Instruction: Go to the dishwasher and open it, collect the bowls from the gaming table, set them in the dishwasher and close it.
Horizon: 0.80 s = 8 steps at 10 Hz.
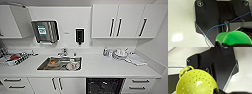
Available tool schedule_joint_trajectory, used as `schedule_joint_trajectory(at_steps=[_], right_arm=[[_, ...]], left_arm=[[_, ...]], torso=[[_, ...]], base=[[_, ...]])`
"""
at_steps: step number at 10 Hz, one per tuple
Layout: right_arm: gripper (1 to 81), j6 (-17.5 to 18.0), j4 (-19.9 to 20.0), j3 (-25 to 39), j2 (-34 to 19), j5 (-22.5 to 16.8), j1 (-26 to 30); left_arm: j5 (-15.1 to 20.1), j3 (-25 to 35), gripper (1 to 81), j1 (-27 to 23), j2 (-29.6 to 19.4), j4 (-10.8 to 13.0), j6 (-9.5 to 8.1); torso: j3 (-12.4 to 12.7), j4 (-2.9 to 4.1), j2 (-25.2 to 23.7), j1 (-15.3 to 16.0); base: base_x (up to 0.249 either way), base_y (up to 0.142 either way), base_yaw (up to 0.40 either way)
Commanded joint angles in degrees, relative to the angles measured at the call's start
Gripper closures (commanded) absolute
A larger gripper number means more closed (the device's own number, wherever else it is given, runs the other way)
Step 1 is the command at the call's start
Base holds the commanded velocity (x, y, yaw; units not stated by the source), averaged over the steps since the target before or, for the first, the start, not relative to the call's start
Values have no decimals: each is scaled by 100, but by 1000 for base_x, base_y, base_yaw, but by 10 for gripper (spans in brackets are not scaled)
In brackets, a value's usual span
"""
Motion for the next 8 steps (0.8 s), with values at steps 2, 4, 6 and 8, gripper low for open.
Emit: schedule_joint_trajectory(at_steps=[2, 4, 6, 8], right_arm=[[811, 18, 52, 963, -774, -288, 409], [811, 18, 52, 1025, -845, -288, 462], [811, 18, 52, 999, -863, -288, 462], [811, 18, 52, 999, -880, -279, 462]], left_arm=[[264, 1174, 811, -365, -938, -50, -56], [264, 1631, 811, -374, -1263, -59, -65], [247, 2182, 811, -426, -1719, -207, -65], [141, 2720, 811, -584, -2204, -401, -74]], torso=[[-725, 0, 0, 5], [-579, 0, 2, 5], [-769, 0, 7, 13], [-817, 0, 9, 13]], base=[[0, 0, 0], [0, 0, 0], [0, 0, 0], [0, 0, 0]])
